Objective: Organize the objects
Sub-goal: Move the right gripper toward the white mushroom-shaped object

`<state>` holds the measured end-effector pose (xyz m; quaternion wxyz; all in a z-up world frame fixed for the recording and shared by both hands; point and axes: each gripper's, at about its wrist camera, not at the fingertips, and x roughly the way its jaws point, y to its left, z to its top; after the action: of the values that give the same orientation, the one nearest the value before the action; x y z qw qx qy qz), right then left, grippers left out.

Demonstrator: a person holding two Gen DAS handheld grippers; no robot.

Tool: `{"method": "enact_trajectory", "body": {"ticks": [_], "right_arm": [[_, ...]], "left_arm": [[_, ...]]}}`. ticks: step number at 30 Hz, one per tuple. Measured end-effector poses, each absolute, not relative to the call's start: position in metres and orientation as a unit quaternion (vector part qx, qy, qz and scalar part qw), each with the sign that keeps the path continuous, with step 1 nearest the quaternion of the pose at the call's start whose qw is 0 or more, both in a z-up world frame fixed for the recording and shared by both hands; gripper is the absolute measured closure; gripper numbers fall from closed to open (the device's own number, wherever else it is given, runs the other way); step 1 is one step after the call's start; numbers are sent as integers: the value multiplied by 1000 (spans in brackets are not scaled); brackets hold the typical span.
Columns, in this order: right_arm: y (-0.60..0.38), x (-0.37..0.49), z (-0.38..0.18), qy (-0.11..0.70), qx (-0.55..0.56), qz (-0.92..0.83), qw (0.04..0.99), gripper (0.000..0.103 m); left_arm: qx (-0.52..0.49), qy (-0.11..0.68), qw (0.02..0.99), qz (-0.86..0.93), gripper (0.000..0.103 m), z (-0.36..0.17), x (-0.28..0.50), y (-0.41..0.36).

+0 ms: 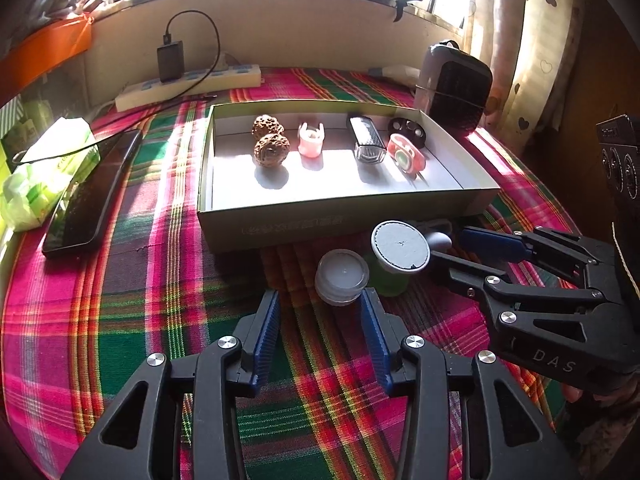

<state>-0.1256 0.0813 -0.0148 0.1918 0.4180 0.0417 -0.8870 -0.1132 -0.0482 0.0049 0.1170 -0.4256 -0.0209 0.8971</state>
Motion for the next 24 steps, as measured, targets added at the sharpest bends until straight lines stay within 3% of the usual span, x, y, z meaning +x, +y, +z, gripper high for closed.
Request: {"method": "enact_trajectory", "body": {"ticks": [24], "right_arm": [[82,-128,-18,57,422,-885,186,58]], "left_arm": [[-424,-16,93,901,64,5,-127,-53]]}}
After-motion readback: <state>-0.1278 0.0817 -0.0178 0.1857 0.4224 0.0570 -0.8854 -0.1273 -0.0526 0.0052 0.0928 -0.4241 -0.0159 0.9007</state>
